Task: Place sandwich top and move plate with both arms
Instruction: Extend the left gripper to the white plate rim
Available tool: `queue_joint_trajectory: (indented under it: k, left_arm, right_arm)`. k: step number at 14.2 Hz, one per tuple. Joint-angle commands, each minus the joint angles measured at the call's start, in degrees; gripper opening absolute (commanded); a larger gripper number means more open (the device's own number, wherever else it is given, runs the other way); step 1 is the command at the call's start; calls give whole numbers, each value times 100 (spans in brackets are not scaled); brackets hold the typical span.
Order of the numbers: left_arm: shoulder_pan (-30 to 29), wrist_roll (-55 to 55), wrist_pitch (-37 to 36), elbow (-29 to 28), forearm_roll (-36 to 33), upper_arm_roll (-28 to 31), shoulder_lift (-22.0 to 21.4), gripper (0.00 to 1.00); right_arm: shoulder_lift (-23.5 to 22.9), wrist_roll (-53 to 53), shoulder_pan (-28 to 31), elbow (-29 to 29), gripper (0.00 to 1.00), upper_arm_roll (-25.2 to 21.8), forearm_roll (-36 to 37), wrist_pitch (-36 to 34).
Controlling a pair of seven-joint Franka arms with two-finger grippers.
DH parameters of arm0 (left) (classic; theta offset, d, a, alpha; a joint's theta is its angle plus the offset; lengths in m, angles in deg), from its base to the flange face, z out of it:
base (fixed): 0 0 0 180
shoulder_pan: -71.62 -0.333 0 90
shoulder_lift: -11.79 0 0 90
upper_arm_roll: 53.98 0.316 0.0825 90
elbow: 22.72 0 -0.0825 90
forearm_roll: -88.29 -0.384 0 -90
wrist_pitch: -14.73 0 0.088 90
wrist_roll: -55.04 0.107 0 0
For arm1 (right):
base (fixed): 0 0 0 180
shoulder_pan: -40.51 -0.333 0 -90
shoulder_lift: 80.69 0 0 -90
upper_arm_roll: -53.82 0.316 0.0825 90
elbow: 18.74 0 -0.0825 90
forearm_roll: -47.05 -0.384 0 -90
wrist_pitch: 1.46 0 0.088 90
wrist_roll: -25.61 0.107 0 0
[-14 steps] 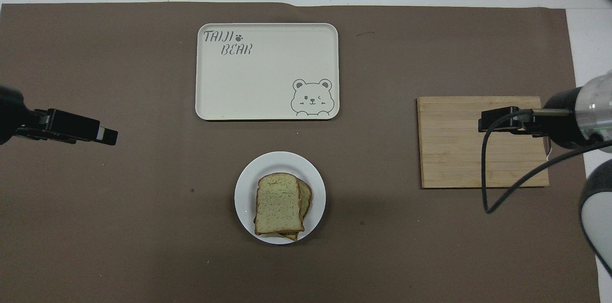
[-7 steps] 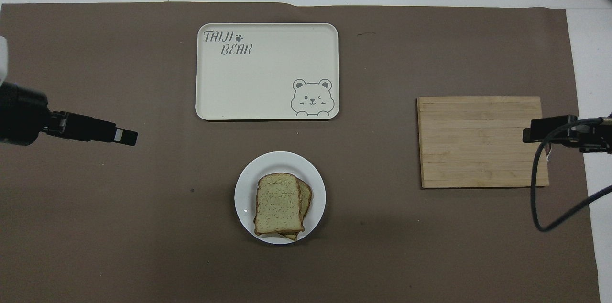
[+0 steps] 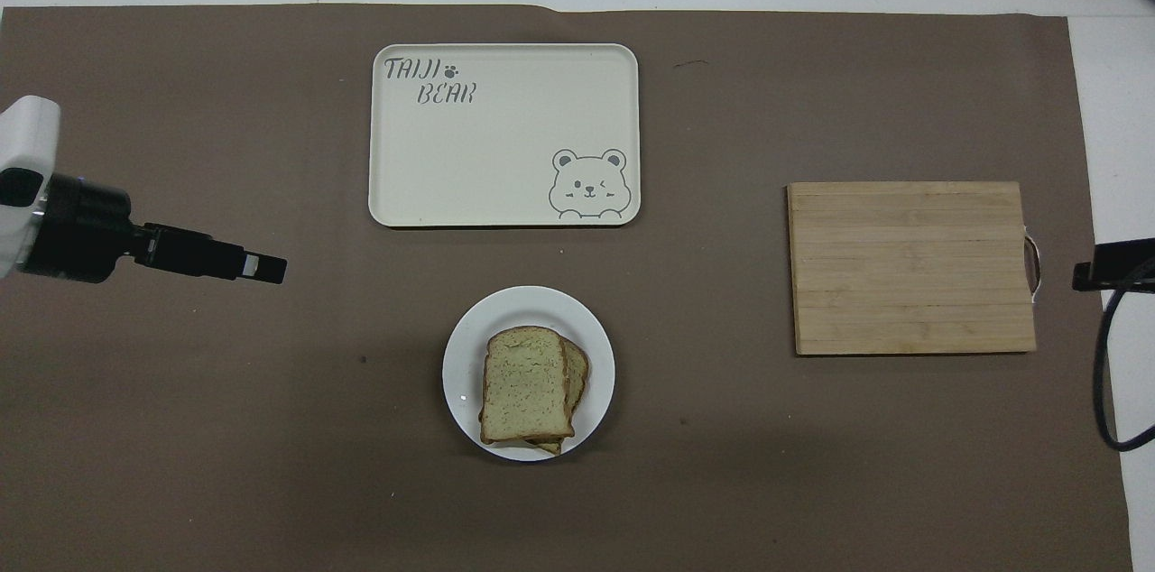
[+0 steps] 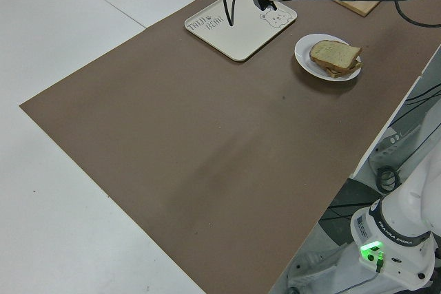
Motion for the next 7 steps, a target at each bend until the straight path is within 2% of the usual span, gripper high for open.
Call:
queue_joint_trajectory:
  k: [1, 7]
  left_arm:
    - [-54, 271, 370, -427, 256, -45, -95, 100]
    - [-45, 771, 704, -823, 589, -53, 221, 100]
  right_arm:
    - [-121, -278, 40, 6, 100, 55, 150, 36]
    - [-307, -411, -13, 200, 100, 99, 291, 45]
